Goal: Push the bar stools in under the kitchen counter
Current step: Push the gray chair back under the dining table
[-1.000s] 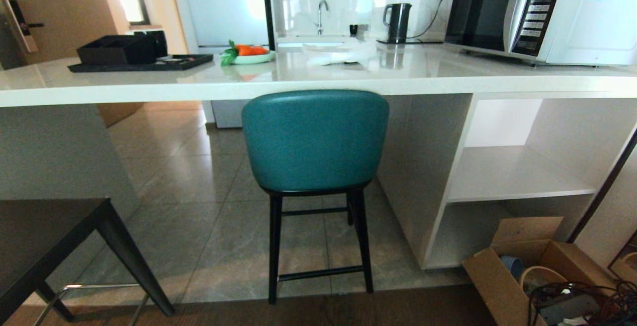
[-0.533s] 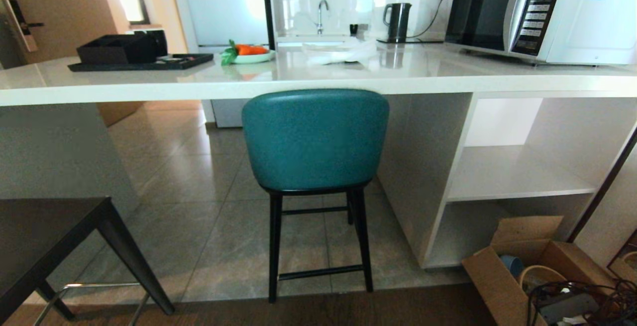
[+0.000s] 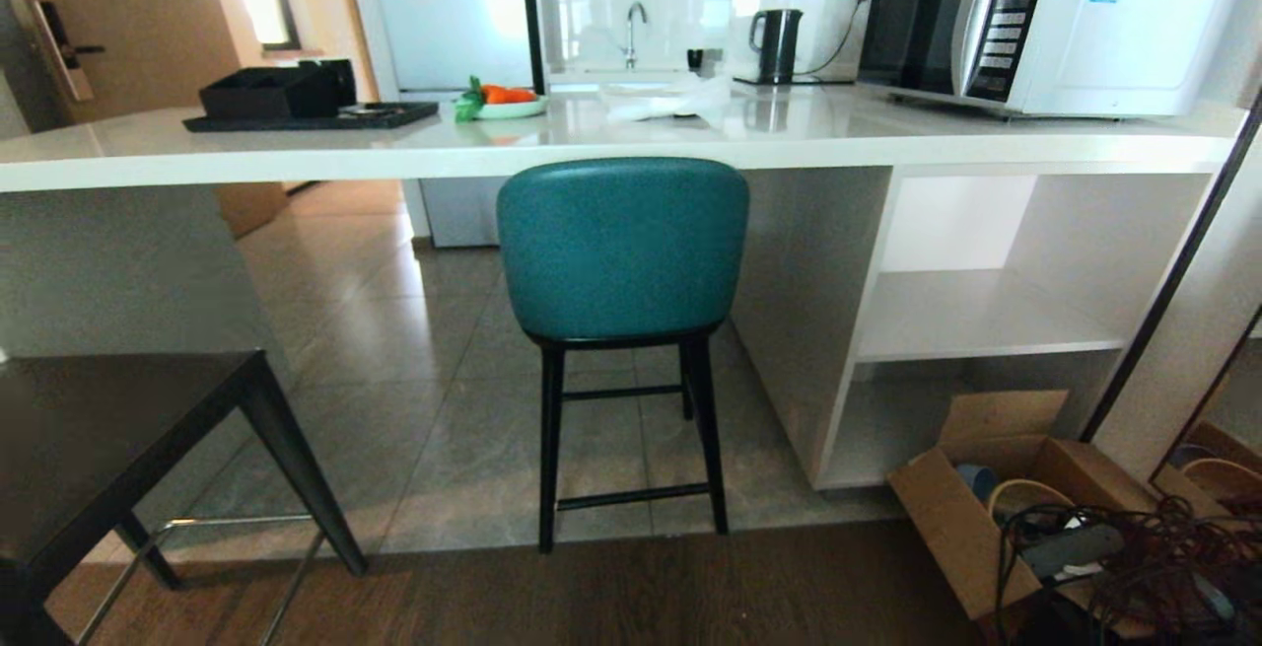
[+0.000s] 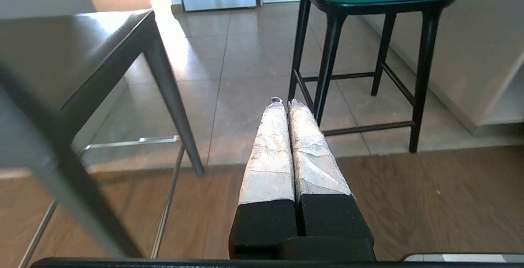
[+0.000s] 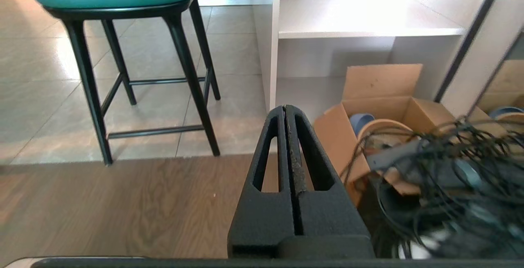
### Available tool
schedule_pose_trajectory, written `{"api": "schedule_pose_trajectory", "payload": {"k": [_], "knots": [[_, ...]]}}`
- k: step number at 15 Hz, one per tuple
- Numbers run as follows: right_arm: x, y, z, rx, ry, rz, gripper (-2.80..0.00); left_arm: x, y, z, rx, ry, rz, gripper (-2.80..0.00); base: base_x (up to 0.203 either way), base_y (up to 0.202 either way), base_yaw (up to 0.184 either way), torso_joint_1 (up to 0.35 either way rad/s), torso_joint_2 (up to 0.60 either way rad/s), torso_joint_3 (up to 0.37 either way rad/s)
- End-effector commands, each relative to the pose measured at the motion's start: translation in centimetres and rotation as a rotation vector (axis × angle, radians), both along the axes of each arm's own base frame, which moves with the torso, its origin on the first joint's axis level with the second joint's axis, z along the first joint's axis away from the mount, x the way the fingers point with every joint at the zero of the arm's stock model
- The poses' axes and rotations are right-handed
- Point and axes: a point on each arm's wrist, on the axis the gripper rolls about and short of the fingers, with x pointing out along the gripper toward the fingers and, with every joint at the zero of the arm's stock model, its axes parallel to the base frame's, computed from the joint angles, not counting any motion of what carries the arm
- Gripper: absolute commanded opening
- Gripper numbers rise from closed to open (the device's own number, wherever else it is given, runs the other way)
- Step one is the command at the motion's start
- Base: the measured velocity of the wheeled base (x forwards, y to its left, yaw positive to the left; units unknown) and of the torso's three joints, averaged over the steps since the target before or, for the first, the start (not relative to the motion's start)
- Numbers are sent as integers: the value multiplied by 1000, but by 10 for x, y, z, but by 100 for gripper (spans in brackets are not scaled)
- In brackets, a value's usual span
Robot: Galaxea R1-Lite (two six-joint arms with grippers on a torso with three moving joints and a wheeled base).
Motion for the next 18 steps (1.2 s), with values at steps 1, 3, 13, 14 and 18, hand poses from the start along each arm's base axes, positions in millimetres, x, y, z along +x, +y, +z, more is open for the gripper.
{"api": "schedule_pose_trajectory", "payload": {"k": [1, 3, 13, 14, 18], "knots": [[1, 0, -2, 0, 8, 1, -280, 0, 0, -1, 0, 3, 0, -280, -170, 0, -1, 0, -2, 2], [0, 0, -1, 0, 7, 1, -280, 0, 0, -1, 0, 6, 0, -280, -51, 0, -1, -3, -1, 4], [1, 0, -2, 0, 8, 1, -280, 0, 0, 0, 3, 0, -3, -280, 0, 11, 0, 0, 0, 0], [1, 0, -2, 1, 8, 1, -280, 0, 0, 0, 3, 0, -3, -280, 1, 172, -2, -1, 1, 4], [1, 0, -2, 1, 8, 1, -280, 0, 0, 0, 2, 1, -3, -280, 0, 198, 0, 1, 3, 4]]}}
